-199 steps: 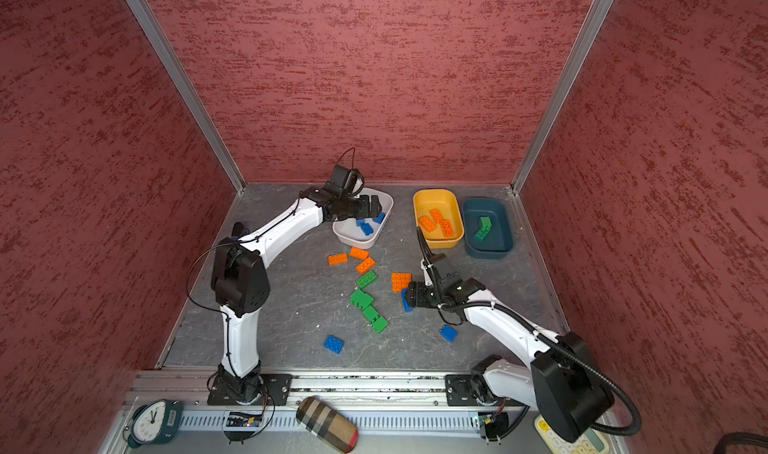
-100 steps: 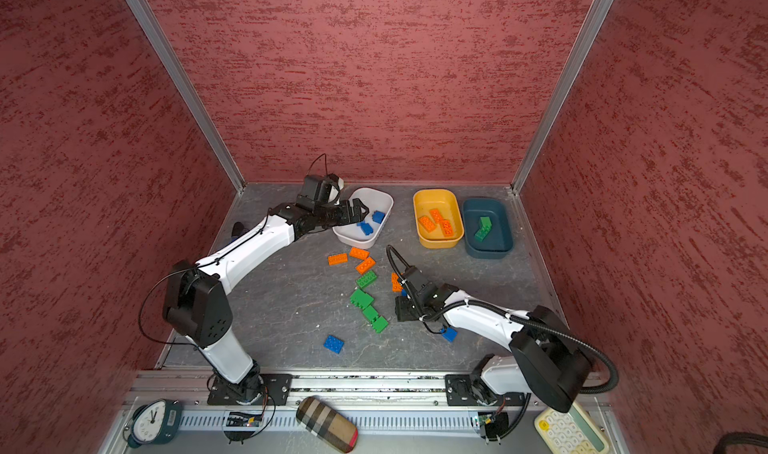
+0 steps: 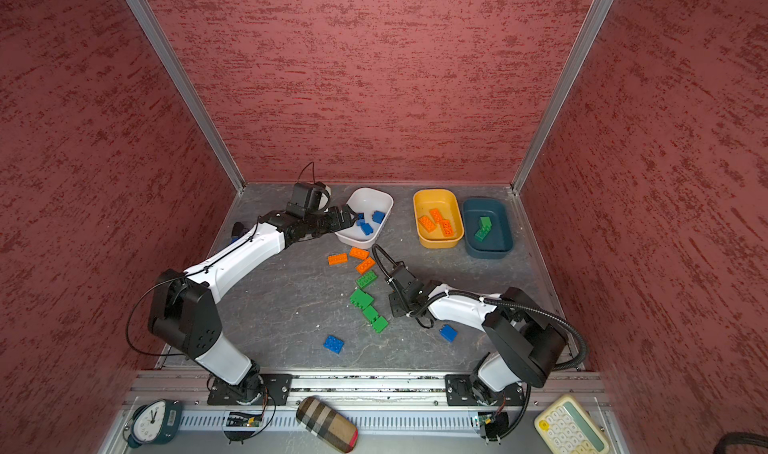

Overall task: Sort the legos into containers by color
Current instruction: 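Grasp a blue brick in the pile with the right gripper, then carry the blue brick into the white tub and open the right gripper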

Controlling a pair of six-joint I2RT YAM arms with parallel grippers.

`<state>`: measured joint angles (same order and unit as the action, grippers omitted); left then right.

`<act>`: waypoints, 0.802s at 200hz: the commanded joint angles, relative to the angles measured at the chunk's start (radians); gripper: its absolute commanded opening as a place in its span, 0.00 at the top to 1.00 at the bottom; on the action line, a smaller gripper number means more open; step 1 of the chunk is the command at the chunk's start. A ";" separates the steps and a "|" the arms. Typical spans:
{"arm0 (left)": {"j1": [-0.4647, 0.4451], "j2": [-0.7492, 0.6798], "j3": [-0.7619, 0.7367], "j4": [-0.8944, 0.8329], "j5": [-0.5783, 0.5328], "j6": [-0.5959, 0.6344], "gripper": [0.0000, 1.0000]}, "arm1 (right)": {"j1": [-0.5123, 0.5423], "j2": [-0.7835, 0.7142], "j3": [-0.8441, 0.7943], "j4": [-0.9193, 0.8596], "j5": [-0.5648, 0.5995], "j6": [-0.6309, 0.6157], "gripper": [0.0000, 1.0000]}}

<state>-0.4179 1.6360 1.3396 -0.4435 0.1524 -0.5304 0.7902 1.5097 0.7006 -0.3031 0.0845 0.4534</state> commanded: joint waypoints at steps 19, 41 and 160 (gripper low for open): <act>0.015 -0.034 -0.005 0.024 -0.025 -0.017 0.01 | 0.004 -0.040 0.043 0.038 0.016 -0.109 0.82; 0.024 -0.054 -0.026 0.043 -0.027 -0.033 0.01 | -0.002 -0.104 0.053 0.126 -0.072 -0.159 0.82; 0.104 -0.158 -0.158 0.081 0.011 -0.122 0.00 | -0.285 0.368 0.623 0.340 -0.339 -0.162 0.82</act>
<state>-0.3351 1.5143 1.2148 -0.3565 0.1741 -0.6281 0.5144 1.7737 1.1713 0.0544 -0.2050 0.2821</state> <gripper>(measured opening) 0.994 0.258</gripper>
